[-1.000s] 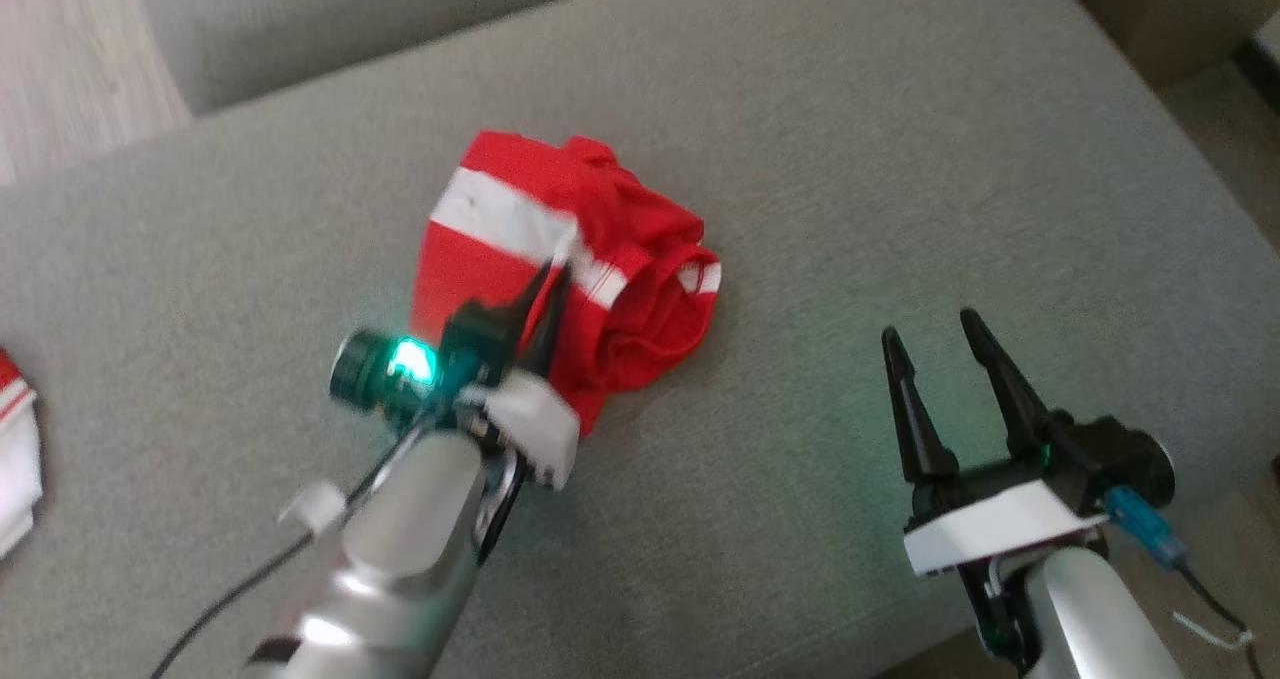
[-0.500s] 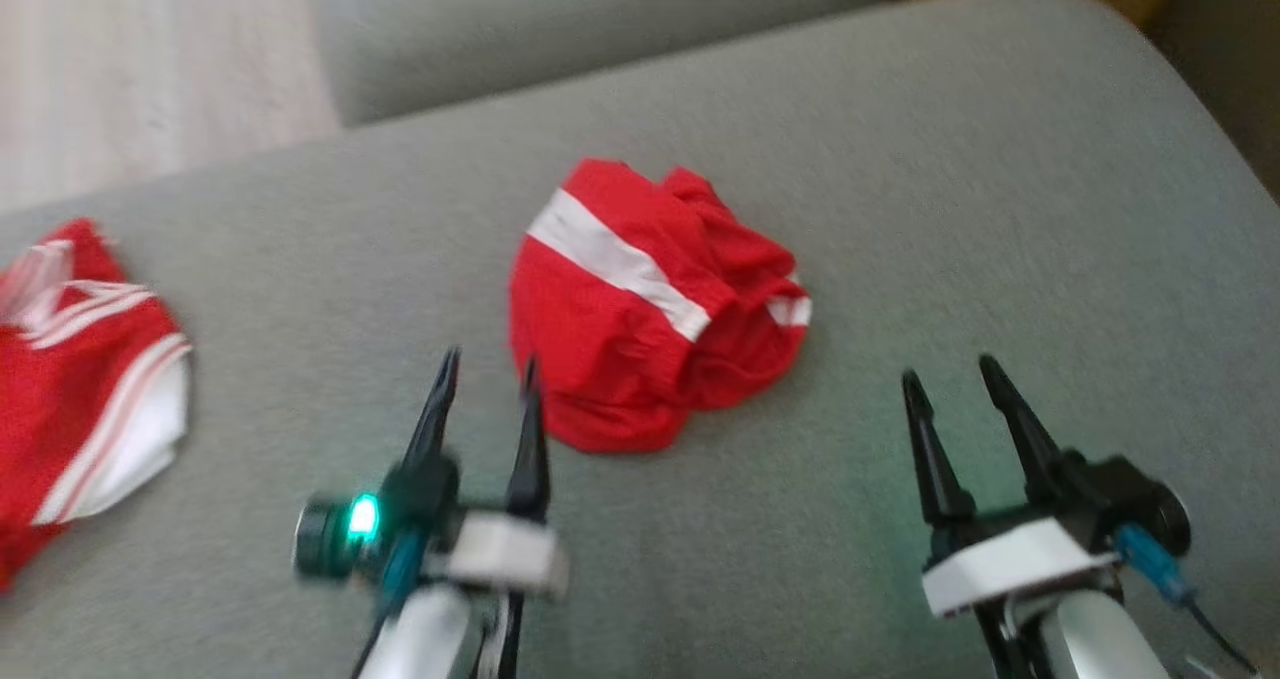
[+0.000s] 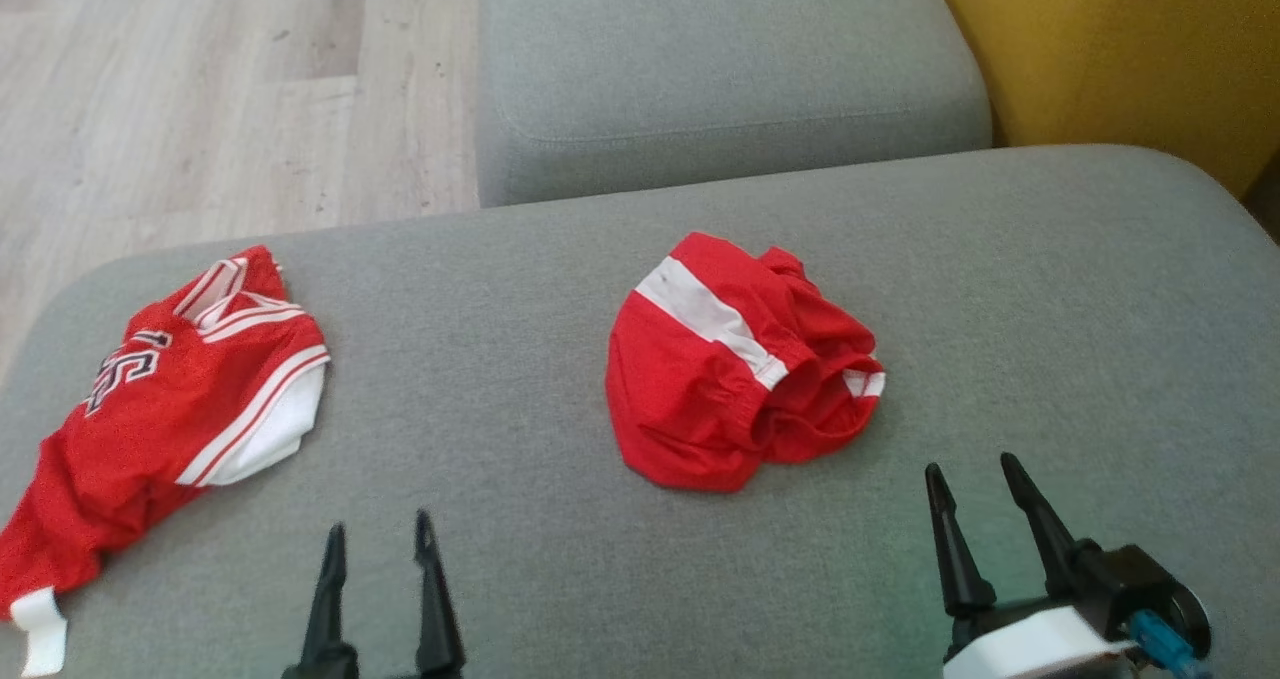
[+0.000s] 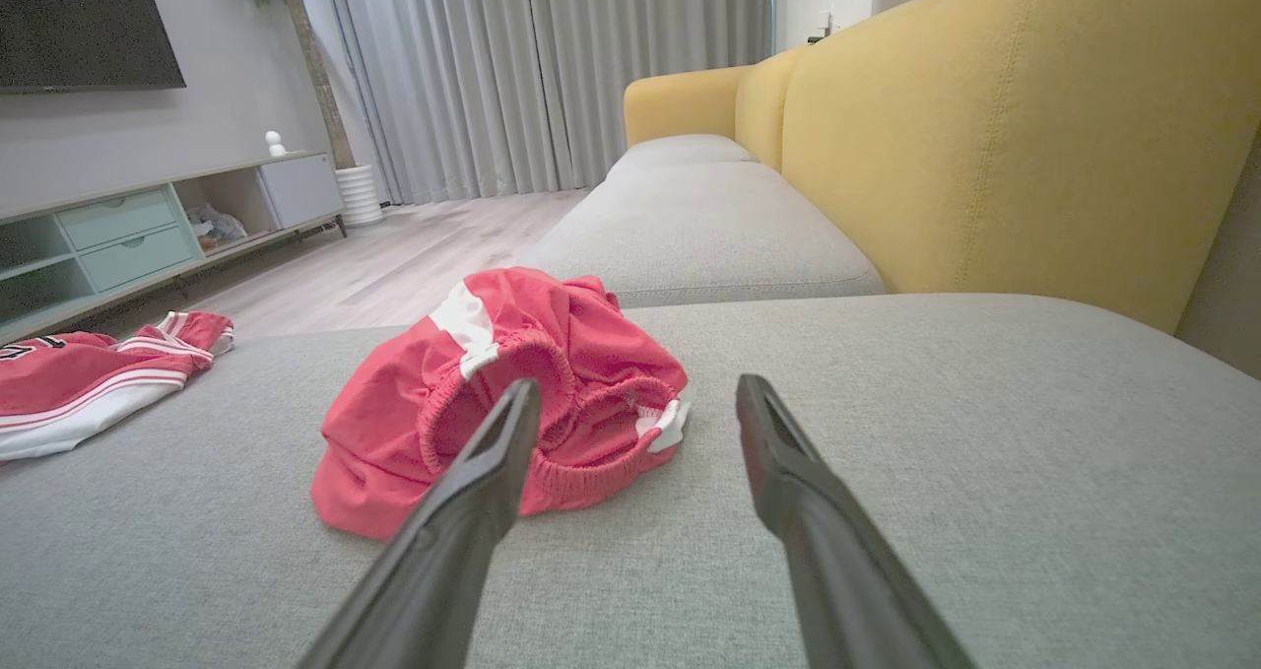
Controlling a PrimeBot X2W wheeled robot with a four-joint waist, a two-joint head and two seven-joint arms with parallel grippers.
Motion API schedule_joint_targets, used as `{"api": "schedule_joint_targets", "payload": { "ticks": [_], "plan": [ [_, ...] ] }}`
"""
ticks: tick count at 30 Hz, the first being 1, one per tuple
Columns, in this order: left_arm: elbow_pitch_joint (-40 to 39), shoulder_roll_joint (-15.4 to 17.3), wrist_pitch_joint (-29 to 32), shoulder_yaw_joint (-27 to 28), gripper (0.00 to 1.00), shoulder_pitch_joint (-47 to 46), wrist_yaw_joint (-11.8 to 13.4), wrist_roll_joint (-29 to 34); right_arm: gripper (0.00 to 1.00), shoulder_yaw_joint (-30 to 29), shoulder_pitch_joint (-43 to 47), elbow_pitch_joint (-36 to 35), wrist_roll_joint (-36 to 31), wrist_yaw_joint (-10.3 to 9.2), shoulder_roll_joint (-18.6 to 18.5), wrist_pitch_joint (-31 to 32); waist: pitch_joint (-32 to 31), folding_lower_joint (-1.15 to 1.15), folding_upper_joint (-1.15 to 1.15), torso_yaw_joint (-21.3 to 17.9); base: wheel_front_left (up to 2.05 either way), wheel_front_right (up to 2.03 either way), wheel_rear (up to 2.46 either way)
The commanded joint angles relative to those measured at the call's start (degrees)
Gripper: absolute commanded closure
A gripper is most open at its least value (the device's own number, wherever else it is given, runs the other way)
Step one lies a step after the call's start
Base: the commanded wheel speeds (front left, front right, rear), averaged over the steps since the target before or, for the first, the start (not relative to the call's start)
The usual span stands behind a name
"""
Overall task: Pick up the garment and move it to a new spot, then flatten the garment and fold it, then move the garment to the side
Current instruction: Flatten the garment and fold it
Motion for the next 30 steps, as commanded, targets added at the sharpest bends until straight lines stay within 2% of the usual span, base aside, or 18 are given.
{"api": "schedule_joint_targets", "payload": {
  "ticks": [1,19,30],
  "plan": [
    [-2.1,0.0,-0.5,2.6,0.00,-2.1,0.3,0.3,0.00,1.6,-1.8,-2.1,0.0,-0.04,-0.2,-0.2,-0.5,0.01,0.00,0.5,0.00,0.00,0.00],
    [-0.5,0.0,-0.5,3.4,0.00,0.5,-2.3,4.8,0.00,2.9,-0.9,-1.9,-1.1,-0.04,-0.2,-0.2,-1.1,0.01,0.00,1.4,0.00,0.00,0.00],
    [0.2,0.0,-0.5,3.3,0.00,0.4,-2.3,4.1,0.00,3.3,-1.4,-1.3,-1.4,-0.04,-0.2,-0.2,-0.6,0.01,0.00,1.4,0.00,0.00,0.00]
  ]
}}
